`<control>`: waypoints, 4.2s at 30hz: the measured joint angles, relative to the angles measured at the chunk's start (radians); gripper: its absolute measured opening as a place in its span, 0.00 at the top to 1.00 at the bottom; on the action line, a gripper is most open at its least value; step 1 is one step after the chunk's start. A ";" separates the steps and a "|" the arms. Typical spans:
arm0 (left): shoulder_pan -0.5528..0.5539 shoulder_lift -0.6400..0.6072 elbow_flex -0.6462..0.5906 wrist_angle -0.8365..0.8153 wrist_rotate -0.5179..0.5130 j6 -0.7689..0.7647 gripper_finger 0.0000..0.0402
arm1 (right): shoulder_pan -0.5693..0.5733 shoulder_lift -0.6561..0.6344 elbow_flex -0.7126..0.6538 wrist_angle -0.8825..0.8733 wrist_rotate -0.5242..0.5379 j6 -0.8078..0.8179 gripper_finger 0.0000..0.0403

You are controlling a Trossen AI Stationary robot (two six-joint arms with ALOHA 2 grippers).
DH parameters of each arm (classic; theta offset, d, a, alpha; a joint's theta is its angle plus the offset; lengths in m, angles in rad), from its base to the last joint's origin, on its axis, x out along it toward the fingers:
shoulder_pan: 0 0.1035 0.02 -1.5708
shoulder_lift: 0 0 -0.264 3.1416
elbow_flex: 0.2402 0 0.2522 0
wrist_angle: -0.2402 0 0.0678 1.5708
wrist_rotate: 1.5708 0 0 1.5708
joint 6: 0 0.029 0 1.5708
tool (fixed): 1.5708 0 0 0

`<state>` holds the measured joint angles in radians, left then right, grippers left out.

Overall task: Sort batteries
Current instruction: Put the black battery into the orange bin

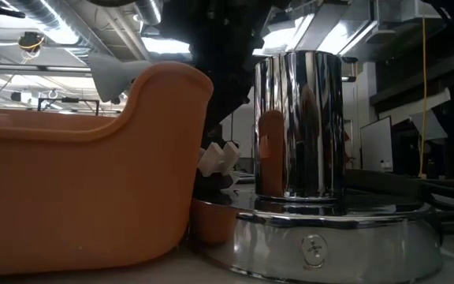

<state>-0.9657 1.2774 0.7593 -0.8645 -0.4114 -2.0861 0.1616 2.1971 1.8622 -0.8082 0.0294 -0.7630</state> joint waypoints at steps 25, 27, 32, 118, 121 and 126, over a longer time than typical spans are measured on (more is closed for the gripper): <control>0.000 0.001 0.000 -0.001 -0.008 0.023 0.80 | -0.138 0.000 -0.078 0.056 -0.084 0.498 0.72; 0.000 0.001 0.000 -0.001 -0.011 0.023 0.80 | -0.136 0.000 -0.109 0.067 -0.084 0.493 0.73; 0.000 0.001 0.000 -0.001 -0.012 0.031 0.80 | -0.136 0.000 -0.143 0.084 -0.083 0.469 0.73; 0.000 0.000 0.000 -0.017 -0.013 0.026 0.80 | -0.137 0.078 -0.104 0.107 -0.091 0.531 0.75; 0.000 0.000 0.000 -0.017 -0.014 0.026 0.80 | -0.137 0.078 -0.104 0.107 -0.091 0.531 0.81; 0.000 0.000 0.000 -0.017 -0.014 0.026 0.80 | -0.137 0.078 -0.104 0.105 -0.090 0.531 0.95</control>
<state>-0.9661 1.2778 0.7597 -0.8810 -0.4257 -2.0599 0.0248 2.2753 1.7580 -0.7036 -0.0605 -0.2321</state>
